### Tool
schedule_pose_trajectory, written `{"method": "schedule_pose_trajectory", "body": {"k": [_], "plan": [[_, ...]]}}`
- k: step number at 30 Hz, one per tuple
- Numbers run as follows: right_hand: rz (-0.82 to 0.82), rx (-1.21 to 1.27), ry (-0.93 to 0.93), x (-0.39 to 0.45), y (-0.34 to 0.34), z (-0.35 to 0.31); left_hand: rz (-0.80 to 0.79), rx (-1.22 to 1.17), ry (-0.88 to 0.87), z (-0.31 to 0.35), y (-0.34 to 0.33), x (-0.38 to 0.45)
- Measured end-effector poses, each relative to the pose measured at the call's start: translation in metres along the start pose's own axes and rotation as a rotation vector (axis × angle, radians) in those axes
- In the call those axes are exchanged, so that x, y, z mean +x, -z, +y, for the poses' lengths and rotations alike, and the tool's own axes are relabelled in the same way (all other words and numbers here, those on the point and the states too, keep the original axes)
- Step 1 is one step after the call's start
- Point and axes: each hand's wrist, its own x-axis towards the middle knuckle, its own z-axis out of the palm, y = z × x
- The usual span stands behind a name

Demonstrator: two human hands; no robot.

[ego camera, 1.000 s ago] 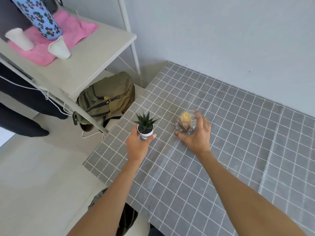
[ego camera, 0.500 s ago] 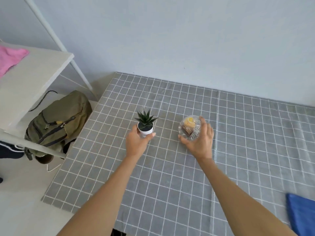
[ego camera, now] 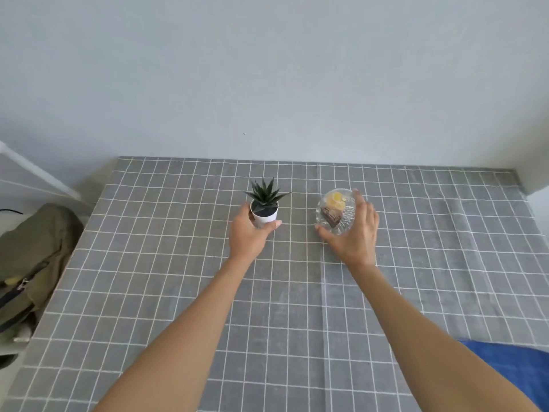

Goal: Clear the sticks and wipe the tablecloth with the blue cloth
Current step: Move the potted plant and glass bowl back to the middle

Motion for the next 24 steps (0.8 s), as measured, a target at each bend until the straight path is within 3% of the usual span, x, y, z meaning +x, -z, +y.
{"method": "schedule_pose_trajectory", "body": {"k": [24], "plan": [[-0.031, 0.004, -0.130, 0.019, -0.011, 0.020, -0.065, 0.051, -0.072, 0.012, -0.050, 0.030]]}}
